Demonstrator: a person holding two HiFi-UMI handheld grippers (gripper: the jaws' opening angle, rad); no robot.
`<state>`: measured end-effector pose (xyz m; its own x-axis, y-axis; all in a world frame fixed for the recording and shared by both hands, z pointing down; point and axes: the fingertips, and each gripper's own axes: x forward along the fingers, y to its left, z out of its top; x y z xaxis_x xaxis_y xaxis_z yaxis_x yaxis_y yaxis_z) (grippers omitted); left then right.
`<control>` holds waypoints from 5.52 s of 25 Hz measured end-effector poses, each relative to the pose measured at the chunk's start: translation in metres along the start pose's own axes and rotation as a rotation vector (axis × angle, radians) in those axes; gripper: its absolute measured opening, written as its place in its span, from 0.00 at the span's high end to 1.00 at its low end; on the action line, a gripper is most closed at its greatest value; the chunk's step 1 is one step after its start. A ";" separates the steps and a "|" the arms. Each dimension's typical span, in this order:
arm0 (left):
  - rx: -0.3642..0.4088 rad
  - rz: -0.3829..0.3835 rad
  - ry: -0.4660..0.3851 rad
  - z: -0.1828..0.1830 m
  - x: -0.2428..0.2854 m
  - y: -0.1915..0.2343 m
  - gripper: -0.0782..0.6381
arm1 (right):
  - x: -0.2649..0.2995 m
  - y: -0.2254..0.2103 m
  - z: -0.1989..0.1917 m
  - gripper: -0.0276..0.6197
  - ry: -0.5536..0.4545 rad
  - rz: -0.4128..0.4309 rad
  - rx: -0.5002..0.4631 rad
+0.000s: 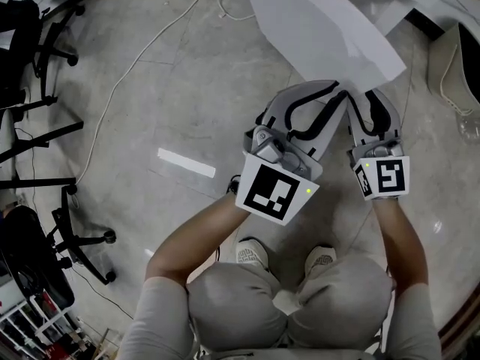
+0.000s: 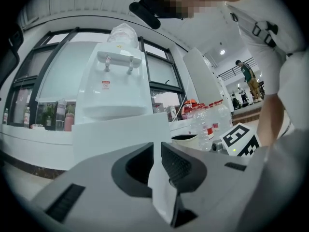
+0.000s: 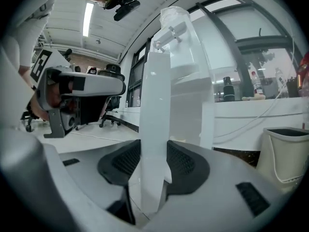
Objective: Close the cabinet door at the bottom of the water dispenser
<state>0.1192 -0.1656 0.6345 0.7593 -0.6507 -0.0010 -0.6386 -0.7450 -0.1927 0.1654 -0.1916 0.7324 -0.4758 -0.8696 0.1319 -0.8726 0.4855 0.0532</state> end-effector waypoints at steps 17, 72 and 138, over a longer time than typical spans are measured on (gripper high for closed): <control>-0.021 -0.009 0.024 -0.022 0.074 -0.012 0.88 | 0.016 -0.053 -0.002 0.67 -0.016 -0.074 0.013; -0.022 0.109 -0.007 -0.013 0.039 0.054 0.88 | -0.002 -0.107 0.043 0.93 -0.153 -0.187 0.064; -0.076 0.541 -0.093 0.790 -0.304 0.114 0.88 | -0.443 -0.013 0.833 0.93 -0.174 -0.233 0.080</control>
<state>-0.0859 0.0638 -0.1625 0.3264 -0.9303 -0.1674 -0.9452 -0.3191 -0.0694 0.2959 0.1123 -0.1517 -0.2670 -0.9626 -0.0467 -0.9633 0.2680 -0.0165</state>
